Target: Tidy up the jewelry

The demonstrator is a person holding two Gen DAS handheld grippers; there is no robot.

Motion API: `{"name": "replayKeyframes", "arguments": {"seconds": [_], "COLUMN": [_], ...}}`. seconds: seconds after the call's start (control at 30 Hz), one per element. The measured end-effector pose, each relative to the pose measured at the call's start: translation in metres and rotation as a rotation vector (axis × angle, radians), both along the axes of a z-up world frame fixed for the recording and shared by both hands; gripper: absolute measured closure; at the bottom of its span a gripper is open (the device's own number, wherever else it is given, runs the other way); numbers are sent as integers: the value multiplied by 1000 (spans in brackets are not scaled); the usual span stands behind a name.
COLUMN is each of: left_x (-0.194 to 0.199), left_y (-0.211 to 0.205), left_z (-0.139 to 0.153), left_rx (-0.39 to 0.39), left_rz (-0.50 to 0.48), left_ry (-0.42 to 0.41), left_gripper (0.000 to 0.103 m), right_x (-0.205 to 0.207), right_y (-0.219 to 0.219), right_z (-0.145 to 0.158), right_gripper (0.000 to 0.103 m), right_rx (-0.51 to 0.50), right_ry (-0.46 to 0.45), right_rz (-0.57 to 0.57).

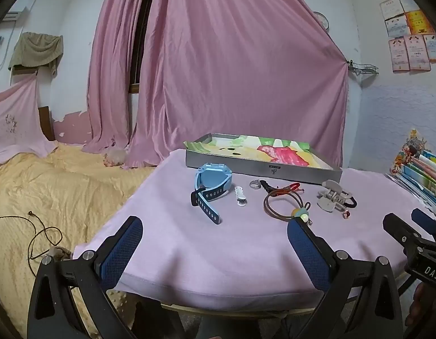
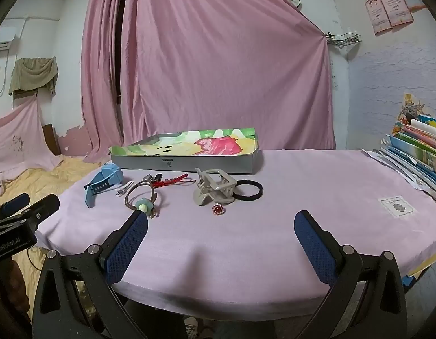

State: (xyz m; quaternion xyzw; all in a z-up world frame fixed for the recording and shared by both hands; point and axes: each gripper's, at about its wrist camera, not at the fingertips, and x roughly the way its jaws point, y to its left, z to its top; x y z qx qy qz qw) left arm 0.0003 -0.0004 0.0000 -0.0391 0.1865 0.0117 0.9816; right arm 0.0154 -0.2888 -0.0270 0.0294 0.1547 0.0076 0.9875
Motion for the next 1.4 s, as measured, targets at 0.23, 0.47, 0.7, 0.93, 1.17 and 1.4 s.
{"name": "replayKeyframes", "arguments": {"seconds": [0.23,0.47,0.7,0.93,1.17,1.4], "left_x": [2,1,3,3,3,2], "left_y": [-2,-3,-1,-1,-1,0], "left_z": [-7,-5,-4,-4,-4,-6], "left_rx": [-2,-1,-5,-6,-7,-7], "left_rz": [-5,-6,-9,-8,-9,-5], "left_ry": [0,3,7,7,8,12], "left_gripper": [0,0,0,0,0,0], "right_x": [5,4,4,4,5,5], "right_y": [-6,-2,0,-1,-1,0], "right_z": [-2,-3,-3,-3,-3,-4], "right_gripper": [1,1,1,1,1,1], "right_rx": [3,7,4,5,5,6], "right_ry": [10,7,5,7,8,12], "right_rz": [-9,-11,-10,-9,-9,-5]}}
